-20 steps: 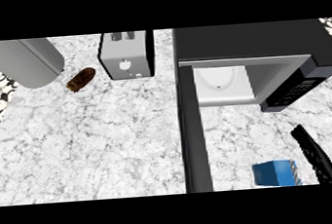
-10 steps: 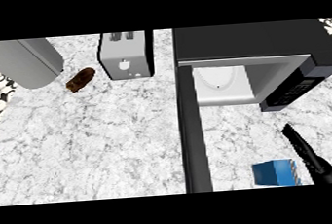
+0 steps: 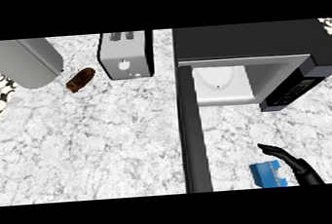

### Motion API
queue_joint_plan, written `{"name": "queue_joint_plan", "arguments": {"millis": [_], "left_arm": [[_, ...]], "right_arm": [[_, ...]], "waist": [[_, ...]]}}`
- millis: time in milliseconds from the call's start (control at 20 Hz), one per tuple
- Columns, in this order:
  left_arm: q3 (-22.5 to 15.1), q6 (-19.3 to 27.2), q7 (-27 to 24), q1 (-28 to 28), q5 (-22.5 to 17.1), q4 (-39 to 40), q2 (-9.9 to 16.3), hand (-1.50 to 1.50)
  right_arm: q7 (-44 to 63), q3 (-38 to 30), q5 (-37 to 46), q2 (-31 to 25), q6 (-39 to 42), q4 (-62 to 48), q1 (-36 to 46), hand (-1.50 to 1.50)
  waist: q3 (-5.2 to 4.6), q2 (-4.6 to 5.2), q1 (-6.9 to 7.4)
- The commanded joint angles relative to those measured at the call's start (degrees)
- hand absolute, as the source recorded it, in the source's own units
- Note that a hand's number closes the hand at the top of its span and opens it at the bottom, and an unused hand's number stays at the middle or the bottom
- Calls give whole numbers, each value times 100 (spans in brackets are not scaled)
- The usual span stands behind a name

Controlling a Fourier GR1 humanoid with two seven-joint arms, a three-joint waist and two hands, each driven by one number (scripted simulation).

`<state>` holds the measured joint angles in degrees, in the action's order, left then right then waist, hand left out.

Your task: Pick up the milk, place it into the microwave and close the microwave

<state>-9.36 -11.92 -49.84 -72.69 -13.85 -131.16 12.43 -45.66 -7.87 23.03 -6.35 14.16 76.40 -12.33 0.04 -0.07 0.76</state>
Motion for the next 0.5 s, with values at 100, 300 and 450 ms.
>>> {"name": "queue_joint_plan", "arguments": {"millis": [100, 300, 450], "left_arm": [[39, 119, 352, 450, -60, 89, -113, -150], [300, -322, -190, -220, -241, 19, 20, -150], [364, -357, -243, 22, -114, 285, 31, -150]], "right_arm": [[-586, -199, 330, -200, -587, -834, 376, -150], [-612, -393, 582, -347, -1094, -1536, 1038, 150], [-909, -107, 1077, -240, -1639, -1637, 799, 150]], "waist": [[1, 14, -44], [3, 2, 56], [0, 1, 10]]}}
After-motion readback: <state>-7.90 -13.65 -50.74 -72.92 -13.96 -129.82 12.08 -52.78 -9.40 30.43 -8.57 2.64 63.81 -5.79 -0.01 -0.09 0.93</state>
